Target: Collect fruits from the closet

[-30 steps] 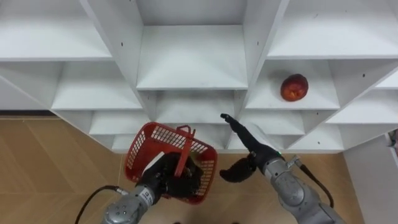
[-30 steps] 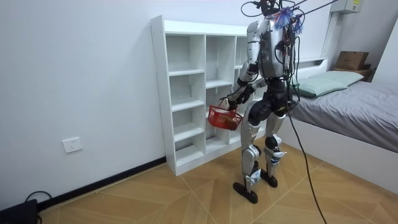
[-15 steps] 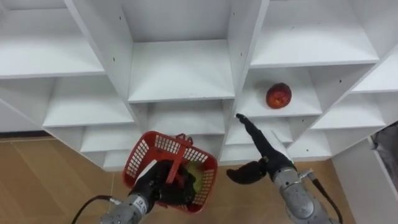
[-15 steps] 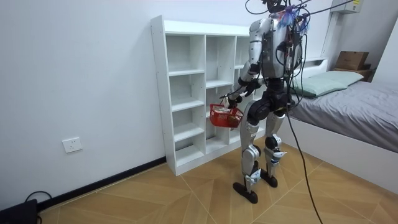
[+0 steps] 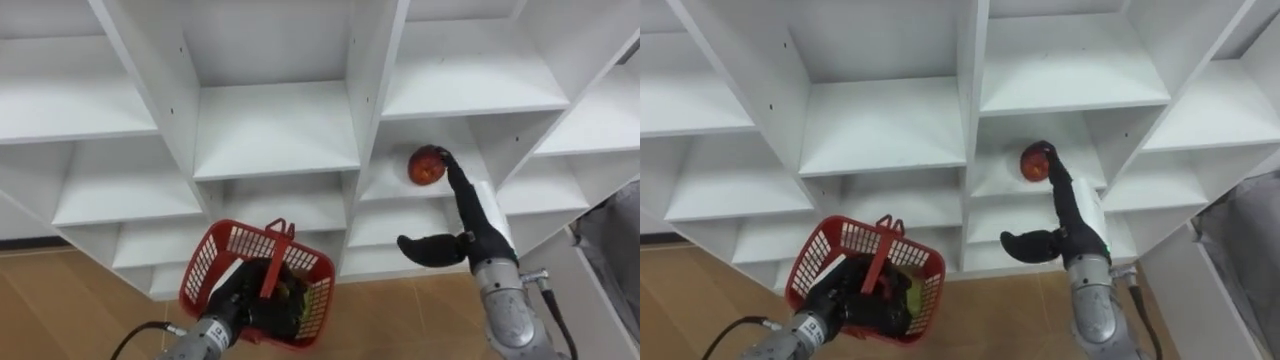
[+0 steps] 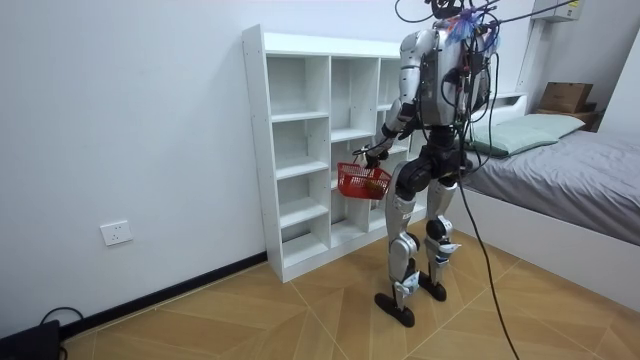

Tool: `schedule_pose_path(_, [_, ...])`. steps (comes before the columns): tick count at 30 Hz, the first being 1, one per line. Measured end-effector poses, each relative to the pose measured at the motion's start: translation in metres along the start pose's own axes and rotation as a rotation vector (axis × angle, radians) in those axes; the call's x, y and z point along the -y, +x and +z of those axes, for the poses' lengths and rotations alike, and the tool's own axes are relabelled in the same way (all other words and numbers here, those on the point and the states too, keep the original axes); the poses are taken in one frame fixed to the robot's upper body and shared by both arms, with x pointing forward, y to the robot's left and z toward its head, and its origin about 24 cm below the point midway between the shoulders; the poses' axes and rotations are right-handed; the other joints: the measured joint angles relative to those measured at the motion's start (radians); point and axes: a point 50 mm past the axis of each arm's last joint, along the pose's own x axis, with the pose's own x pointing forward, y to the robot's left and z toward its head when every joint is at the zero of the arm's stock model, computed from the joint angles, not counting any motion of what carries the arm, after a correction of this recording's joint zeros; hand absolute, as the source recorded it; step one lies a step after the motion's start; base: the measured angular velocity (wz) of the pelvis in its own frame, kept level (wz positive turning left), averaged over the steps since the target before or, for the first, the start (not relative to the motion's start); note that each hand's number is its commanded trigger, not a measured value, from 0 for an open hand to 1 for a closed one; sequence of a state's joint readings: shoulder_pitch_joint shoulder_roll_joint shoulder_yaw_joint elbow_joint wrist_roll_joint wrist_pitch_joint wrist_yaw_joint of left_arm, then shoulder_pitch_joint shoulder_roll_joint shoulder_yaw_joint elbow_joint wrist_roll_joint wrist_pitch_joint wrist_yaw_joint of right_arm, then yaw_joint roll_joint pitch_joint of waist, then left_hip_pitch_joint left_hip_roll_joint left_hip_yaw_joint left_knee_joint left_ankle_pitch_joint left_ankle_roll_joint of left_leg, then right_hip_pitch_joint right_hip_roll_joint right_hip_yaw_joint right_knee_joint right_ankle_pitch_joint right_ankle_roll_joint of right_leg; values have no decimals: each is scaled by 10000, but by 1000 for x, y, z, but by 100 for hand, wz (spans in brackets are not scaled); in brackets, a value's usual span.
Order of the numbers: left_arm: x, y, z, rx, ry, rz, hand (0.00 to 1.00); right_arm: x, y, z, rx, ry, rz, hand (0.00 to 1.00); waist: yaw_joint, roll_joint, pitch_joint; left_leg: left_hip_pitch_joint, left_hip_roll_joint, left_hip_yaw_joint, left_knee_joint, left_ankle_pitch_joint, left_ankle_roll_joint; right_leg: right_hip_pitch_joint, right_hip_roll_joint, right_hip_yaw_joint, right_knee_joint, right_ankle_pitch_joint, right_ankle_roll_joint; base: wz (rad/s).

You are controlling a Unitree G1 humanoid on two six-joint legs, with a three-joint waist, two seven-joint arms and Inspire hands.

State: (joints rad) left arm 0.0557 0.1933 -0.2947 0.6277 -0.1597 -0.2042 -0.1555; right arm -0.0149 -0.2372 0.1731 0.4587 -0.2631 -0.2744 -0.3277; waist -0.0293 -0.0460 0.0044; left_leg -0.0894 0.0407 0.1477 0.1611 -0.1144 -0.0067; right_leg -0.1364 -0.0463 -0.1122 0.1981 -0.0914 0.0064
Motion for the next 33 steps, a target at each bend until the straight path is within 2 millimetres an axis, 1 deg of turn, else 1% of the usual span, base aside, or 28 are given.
schedule_pose_path(4, [-3, -1, -1, -20, 13, 84, 100, 4, 1, 5, 228, 283, -443, 0, 3, -109, 11, 47, 0, 29, -26, -2, -2, 19, 1, 38, 25, -13, -3, -2])
schedule_pose_path(6, [-6, -2, 0, -13, 7, 221, 100, 5, 3, 10, 430, 368, -557, 0, -19, -213, 49, 113, 1, 24, -26, -9, -11, 102, 2, 31, 8, -22, 0, 0])
schedule_pose_path(10, [-9, -3, -1, -53, 169, 393, 100, 7, 2, 9, 354, 439, -682, 0, -32, -282, 61, 290, -1, -54, -18, -52, -23, 371, 23, 13, -123, -35, 22, 5])
schedule_pose_path(16, [-21, -9, 1, 96, 324, 788, 100, 15, 3, 6, 267, 418, -1007, 0, -9, -281, 61, 312, 0, -103, -8, -57, -28, 422, 28, -18, -139, -35, 21, 0])
schedule_pose_path(21, [-27, -10, 4, 235, 258, 1020, 100, 19, 3, 3, 104, 500, -1077, 0, 33, -275, 61, 328, 0, -133, 12, -57, -29, 477, 25, -46, -147, -36, 20, 1])
schedule_pose_path(28, [-27, -11, 2, 135, 247, 946, 100, 17, -1, -19, -949, 636, -822, 0, 137, -222, 70, 313, 0, -155, 21, -58, -30, 469, 19, -100, -128, -47, 14, 0])
schedule_pose_path(33, [-26, -12, 1, 35, 321, 750, 100, 18, -2, -23, -1146, 635, -831, 0, 119, -219, 68, 248, -5, -271, 20, -55, -33, 471, -7, -278, -135, -70, -3, 7])
